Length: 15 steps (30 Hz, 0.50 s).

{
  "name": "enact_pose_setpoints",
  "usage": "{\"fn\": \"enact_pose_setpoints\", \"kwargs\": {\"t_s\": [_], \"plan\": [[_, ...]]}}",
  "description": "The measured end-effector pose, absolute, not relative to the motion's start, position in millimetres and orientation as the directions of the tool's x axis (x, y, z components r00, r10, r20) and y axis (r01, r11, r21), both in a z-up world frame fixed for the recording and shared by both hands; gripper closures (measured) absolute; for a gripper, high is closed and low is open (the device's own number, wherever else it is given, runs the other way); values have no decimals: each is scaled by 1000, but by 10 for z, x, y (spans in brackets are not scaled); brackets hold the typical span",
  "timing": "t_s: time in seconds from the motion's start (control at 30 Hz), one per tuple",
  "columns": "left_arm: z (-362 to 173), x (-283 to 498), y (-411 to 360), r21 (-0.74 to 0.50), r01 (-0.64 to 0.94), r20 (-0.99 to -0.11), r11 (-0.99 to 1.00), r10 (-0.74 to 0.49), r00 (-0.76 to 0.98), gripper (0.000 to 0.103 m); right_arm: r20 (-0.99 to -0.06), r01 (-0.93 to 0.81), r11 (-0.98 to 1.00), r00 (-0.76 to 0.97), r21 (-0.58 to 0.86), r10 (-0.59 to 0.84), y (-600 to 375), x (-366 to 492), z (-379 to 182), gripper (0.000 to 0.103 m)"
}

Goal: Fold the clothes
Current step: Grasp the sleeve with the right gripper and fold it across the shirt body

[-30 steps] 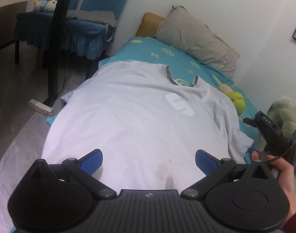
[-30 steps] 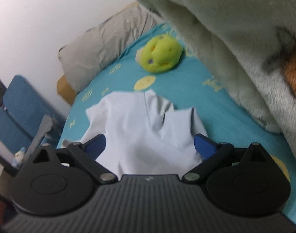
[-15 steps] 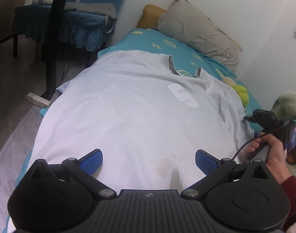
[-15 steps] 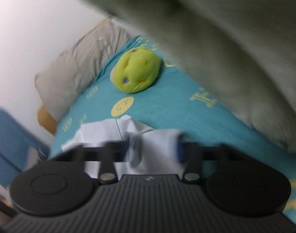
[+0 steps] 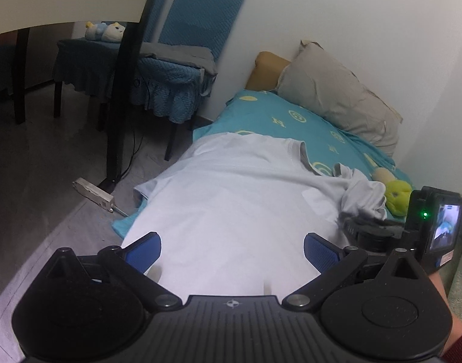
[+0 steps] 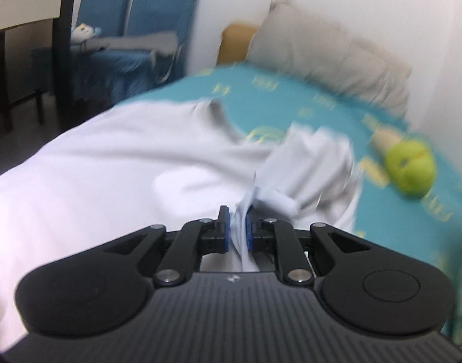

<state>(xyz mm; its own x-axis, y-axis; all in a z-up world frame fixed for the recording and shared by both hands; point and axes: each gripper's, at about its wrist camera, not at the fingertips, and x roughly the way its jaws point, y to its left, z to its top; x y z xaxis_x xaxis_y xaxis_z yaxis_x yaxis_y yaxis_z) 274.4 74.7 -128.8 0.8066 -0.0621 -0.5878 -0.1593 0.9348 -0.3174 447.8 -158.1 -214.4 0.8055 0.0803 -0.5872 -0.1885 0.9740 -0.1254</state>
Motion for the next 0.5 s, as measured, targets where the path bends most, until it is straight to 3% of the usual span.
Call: {"fn": "enact_pose_setpoints", "kwargs": {"t_s": [0.03, 0.07, 0.1, 0.13, 0.33, 0.5], "plan": [[-1279, 2743, 737, -314, -155, -586, 937, -63, 808, 1, -606, -189, 979, 788, -77, 104, -1602, 4475, -2131, 58], [-1269, 2741, 725, -311, -151, -583, 938, -63, 810, 2, -610, -193, 981, 781, -37, 130, -1621, 4438, -2093, 20], [-1254, 2736, 707, -305, -143, -578, 942, -64, 813, 2, -602, -201, 980, 783, -8, 156, -1634, 4374, -2038, 7], [-1239, 2731, 689, -298, -134, -573, 945, -64, 817, 2, -592, -207, 978, 787, 11, 174, -1645, 4297, -1971, 0], [-1123, 2606, 575, -257, -73, -529, 964, -77, 845, 2, -489, -191, 981, 858, -21, 156, -1697, 3615, -1349, 0], [-1038, 2465, 478, -208, -28, -501, 978, -82, 862, 2, -419, -136, 986, 893, 95, 164, -1925, 2884, -818, 0]]}}
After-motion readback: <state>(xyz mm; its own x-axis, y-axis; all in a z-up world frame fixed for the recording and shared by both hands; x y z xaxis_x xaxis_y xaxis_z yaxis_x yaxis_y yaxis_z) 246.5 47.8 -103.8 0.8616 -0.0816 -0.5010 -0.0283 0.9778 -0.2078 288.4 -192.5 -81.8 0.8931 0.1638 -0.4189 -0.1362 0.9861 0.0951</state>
